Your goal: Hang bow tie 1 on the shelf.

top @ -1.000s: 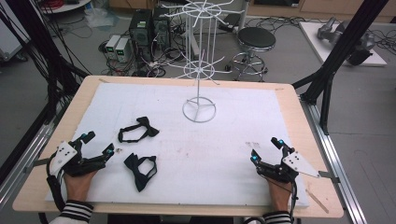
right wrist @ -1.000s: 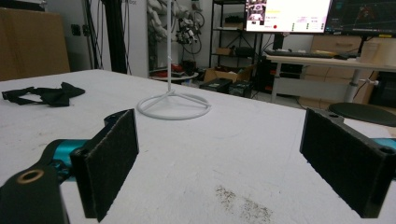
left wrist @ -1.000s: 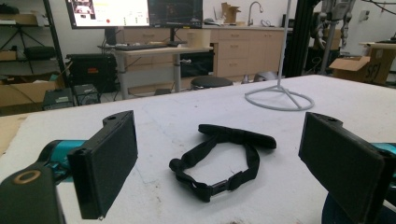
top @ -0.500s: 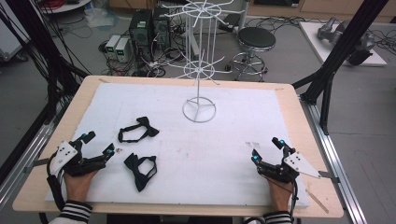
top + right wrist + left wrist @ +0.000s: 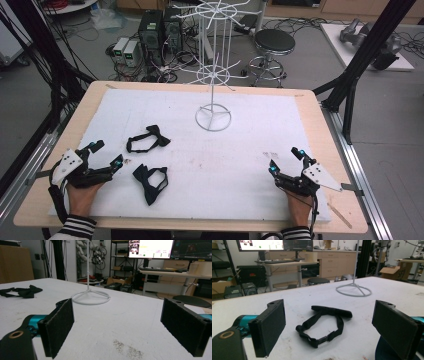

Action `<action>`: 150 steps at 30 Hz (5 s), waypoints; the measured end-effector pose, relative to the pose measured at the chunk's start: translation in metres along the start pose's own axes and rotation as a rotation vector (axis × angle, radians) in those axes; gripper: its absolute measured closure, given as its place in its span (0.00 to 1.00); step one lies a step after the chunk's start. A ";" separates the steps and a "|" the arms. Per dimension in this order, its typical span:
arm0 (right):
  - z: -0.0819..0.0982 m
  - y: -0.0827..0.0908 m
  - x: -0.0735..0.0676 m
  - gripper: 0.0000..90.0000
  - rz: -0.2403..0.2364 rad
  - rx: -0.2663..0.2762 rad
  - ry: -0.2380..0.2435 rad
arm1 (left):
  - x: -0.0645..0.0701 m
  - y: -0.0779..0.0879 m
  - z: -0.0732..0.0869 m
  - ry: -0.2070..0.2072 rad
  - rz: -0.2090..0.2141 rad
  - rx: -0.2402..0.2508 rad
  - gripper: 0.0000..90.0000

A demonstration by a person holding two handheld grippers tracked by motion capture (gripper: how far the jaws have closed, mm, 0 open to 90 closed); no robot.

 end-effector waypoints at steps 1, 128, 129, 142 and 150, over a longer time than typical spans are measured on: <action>0.000 0.000 0.000 0.12 0.001 0.002 0.004 | 0.000 0.000 0.000 0.000 0.000 0.000 0.13; 0.000 0.000 0.000 0.12 0.009 -0.001 0.004 | 0.100 -0.051 0.007 -0.652 0.949 -0.903 0.27; 0.000 0.000 0.000 0.12 0.009 -0.002 0.004 | 0.100 -0.051 0.008 -0.648 0.951 -0.906 0.28; 0.000 0.000 0.000 0.12 0.009 0.000 0.004 | 0.095 -0.051 0.017 -0.662 0.967 -0.944 0.36; 0.000 0.000 0.000 0.12 0.010 0.000 0.004 | 0.090 -0.055 0.016 -0.666 0.981 -0.954 0.57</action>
Point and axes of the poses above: each handheld gripper's, and its own axes: y roughly backward along the jaws, z roughly out of its underside, x roughly to its right, the point moved 6 cm from there along -y, roughly forward along the jaws, and after that the axes turned 2 degrees about -y, right-handed, at the moved point
